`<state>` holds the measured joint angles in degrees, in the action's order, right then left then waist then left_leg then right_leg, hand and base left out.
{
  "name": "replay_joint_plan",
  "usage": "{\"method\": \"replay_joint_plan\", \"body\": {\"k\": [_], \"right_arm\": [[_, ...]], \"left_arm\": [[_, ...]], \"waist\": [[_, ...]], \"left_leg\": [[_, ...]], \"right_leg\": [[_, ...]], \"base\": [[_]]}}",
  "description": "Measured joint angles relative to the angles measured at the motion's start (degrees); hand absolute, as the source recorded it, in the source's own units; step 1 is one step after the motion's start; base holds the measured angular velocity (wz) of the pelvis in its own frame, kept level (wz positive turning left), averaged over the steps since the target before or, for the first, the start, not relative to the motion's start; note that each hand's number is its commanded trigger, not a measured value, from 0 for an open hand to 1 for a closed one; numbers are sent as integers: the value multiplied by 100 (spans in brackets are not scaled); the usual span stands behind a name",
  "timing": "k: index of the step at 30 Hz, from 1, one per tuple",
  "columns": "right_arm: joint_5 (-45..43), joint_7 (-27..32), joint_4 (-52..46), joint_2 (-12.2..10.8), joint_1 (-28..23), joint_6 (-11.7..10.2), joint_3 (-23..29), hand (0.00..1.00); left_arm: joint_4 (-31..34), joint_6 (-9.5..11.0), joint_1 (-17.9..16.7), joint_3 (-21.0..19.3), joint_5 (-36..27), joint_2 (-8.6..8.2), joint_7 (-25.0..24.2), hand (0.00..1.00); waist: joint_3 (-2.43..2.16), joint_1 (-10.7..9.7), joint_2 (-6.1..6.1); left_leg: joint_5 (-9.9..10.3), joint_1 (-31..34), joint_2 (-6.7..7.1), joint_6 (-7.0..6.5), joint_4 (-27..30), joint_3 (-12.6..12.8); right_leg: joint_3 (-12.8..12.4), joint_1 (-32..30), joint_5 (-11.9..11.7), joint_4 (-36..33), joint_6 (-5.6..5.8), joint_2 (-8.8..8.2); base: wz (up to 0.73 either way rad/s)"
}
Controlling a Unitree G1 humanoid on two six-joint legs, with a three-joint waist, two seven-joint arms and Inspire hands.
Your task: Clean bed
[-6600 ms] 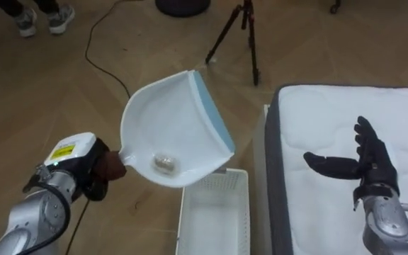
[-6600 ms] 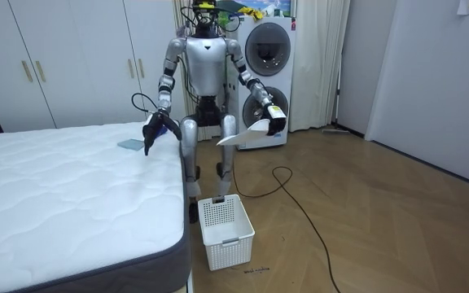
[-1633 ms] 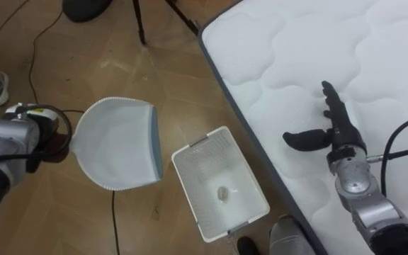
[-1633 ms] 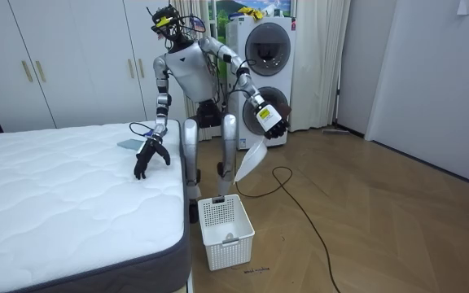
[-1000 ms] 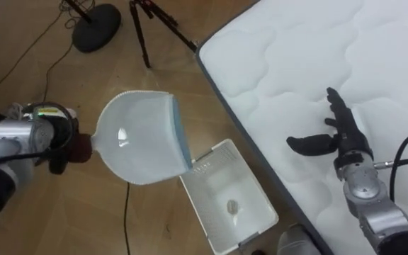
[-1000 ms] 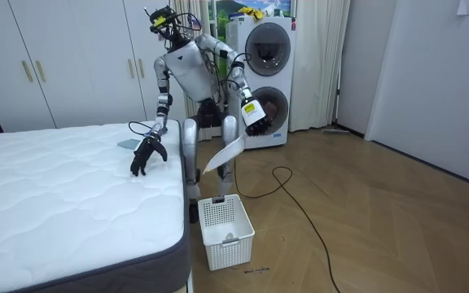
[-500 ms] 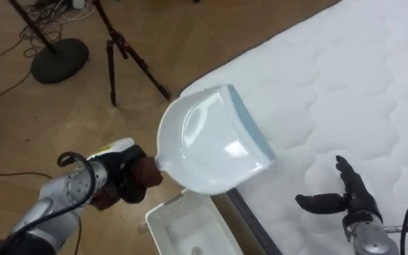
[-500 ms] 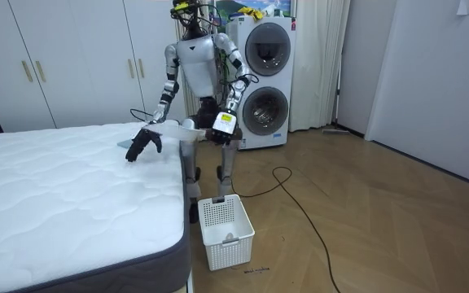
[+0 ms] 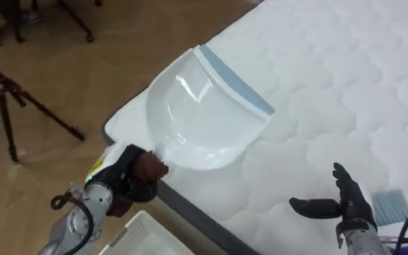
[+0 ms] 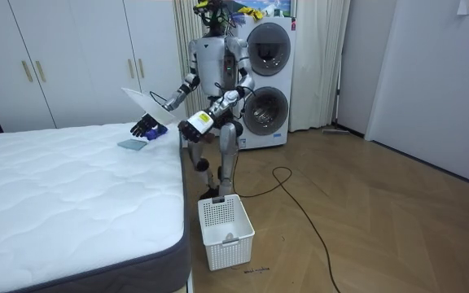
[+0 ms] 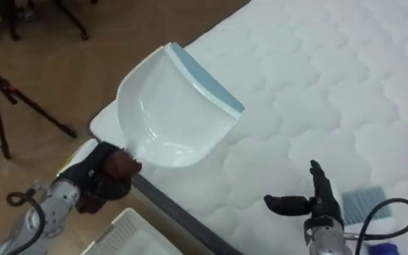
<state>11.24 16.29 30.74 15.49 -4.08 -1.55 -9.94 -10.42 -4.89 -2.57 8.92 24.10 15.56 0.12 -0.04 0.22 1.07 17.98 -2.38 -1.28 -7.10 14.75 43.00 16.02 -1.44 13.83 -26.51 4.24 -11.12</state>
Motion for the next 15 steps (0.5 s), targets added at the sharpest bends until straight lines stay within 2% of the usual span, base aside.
{"method": "replay_joint_plan", "body": {"k": [2, 3, 4, 5, 7, 8, 11, 13, 14, 15], "right_arm": [[-13, -14, -36, -43, 0, -29, 0, 0], [-20, -35, -34, -60, 0, -38, -1, 0], [-20, -97, -31, -93, -12, -62, -1, 0], [-31, -160, -40, -103, -100, -146, 12, 0], [-88, -287, -119, -186, -303, -218, 149, 0], [-83, -315, -199, -263, -420, -217, 245, 0], [-85, -331, -215, -365, -453, -223, 293, 0], [-93, -339, -219, -400, -453, -273, 336, 0], [-167, -382, -225, -408, -447, -309, 360, 0], [-263, -462, -226, -409, -442, -352, 362, 0]], "left_arm": [[113, 28, -9, 3, -184, -42, 185, 100], [112, 39, -15, 3, -260, -53, 231, 100], [110, 56, -61, 3, -465, -62, 322, 100], [111, 76, -130, -1, -650, -90, 402, 98], [110, 128, -263, -37, -782, -103, 480, 84], [110, 128, -339, -79, -833, -108, 483, 83], [110, 127, -492, -119, -1025, -156, 496, 100], [110, 135, -495, -112, -1111, -212, 501, 100], [110, 157, -498, -141, -1100, -267, 545, 100], [109, 180, -535, -168, -1103, -290, 619, 100]], "waist": [[-5, -49, -27], [-4, -95, -34], [-3, -187, -48], [-11, -302, -81], [-10, -367, -131], [1, -411, -152], [6, -618, -184], [6, -639, -185], [4, -560, -190], [15, -339, -191]], "left_leg": [[-4, 34, -2, 7, 17, 120], [-8, 25, -5, 10, 17, 151], [-20, -4, -12, 16, 19, 199], [-38, -28, -21, 41, -6, 266], [-74, -56, -56, 75, -23, 374], [-87, -56, -113, 96, 9, 419], [-113, -55, -229, 137, 159, 431], [-120, -57, -330, 159, 280, 421], [-134, -51, -367, 197, 348, 227], [-140, -21, -338, 243, 466, -548]], "right_leg": [[178, 112, 33, 417, 59, 17], [161, 155, 30, 519, 70, 27], [124, 246, 8, 706, 133, 73], [94, 267, -5, 799, 157, 105], [-25, 263, -48, 869, 208, 162], [-28, 253, -79, 887, 171, 198], [-40, 241, -106, 879, 98, 283], [-154, 215, -115, 860, 34, 350], [-272, 129, -132, 809, -42, 377], [-590, 28, -138, 726, -122, 451]], "base": [[-48], [-29], [-26], [-30], [-30], [-22], [-16], [-38], [-102], [-127]]}}
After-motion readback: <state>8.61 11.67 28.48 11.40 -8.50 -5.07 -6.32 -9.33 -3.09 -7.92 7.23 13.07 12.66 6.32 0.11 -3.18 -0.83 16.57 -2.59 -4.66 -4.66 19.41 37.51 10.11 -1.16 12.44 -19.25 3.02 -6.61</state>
